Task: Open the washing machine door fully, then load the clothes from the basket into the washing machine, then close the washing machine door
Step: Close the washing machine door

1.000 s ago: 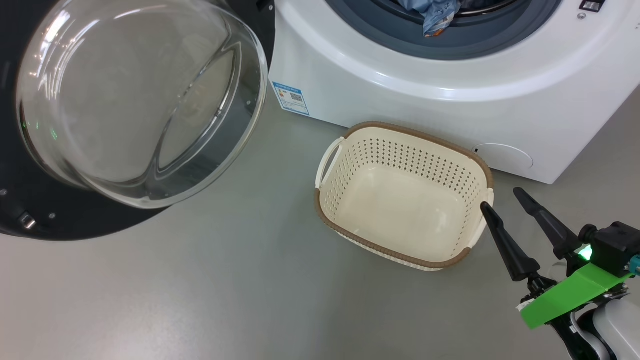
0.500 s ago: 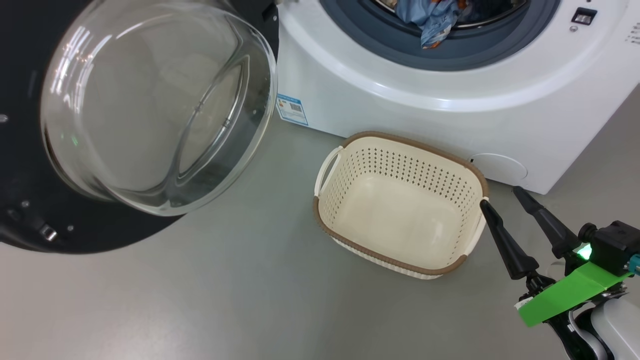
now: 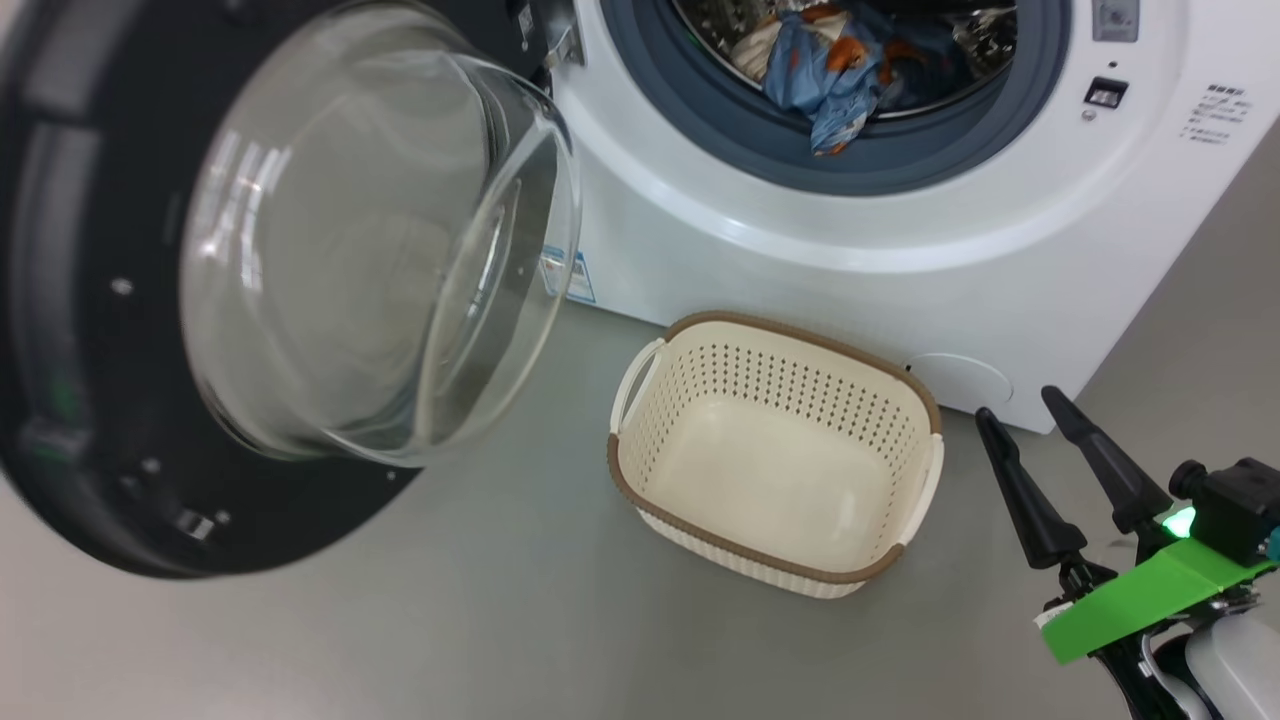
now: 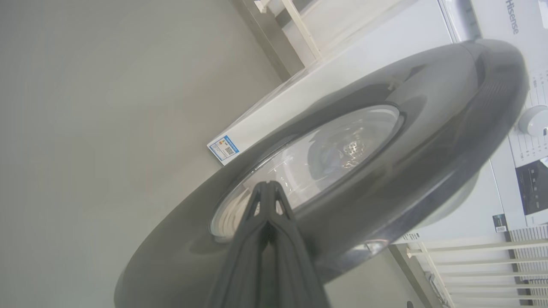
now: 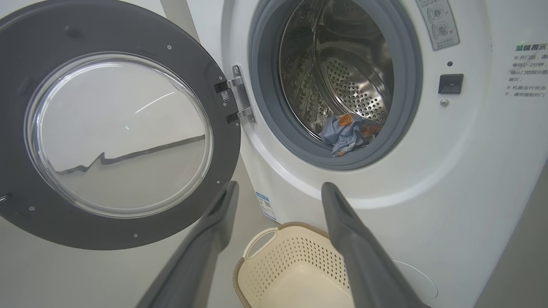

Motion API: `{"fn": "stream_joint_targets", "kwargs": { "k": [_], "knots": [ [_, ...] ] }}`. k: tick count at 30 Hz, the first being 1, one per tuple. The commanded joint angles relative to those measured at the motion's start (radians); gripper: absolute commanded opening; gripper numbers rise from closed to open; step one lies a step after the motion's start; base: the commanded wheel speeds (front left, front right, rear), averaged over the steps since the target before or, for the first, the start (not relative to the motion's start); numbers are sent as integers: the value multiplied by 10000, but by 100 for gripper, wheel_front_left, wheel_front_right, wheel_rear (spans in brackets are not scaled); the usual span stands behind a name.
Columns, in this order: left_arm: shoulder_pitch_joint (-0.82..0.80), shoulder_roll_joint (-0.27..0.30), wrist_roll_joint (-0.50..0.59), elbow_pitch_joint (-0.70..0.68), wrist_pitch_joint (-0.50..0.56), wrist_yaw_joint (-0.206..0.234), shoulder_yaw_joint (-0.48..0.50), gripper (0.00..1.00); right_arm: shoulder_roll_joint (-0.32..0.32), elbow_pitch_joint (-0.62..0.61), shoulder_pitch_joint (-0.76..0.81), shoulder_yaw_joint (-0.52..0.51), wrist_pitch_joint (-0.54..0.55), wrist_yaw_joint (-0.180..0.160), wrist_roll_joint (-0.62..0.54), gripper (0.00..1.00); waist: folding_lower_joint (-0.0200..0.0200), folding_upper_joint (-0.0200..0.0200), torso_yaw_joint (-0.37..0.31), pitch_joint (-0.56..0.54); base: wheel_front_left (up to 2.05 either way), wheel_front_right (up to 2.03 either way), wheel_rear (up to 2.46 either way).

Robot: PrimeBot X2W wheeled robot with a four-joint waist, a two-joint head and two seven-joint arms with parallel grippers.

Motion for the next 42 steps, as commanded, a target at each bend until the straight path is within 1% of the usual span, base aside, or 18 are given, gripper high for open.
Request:
{"fn": "stream_joint_targets", "kwargs": {
  "k": [1,12,16,22,29,33,42],
  "knots": [
    [-72,285,-233,-554,346,-82,57,0,-84,-194,200,9,-78,56,-195,100,1,-1,-82,-249,0,0,0],
    [339,192,-545,-2146,1362,-82,-525,0,102,-141,607,-395,-78,56,-270,100,1,-1,-239,-676,0,0,0],
    [490,101,-580,-2665,1538,-82,-707,0,160,-133,680,-463,-78,56,-291,100,1,-1,-337,-780,0,0,0],
    [727,-225,-550,-3851,1730,-82,-1189,0,270,-130,830,-653,-78,56,-333,100,1,-1,-635,-892,0,0,0],
    [668,-612,-542,-4627,1864,-82,-1675,0,349,-146,840,-815,-78,56,-374,100,1,-1,-1104,-888,0,0,0],
    [642,-889,-390,-4934,1766,-82,-1968,0,407,-155,855,-906,-78,56,-396,100,1,-1,-1422,-892,0,0,0],
    [543,-1278,-112,-5129,1421,-82,-2300,0,488,-211,816,-1118,-78,56,-441,100,1,-1,-2358,-796,0,0,0]
  ]
}}
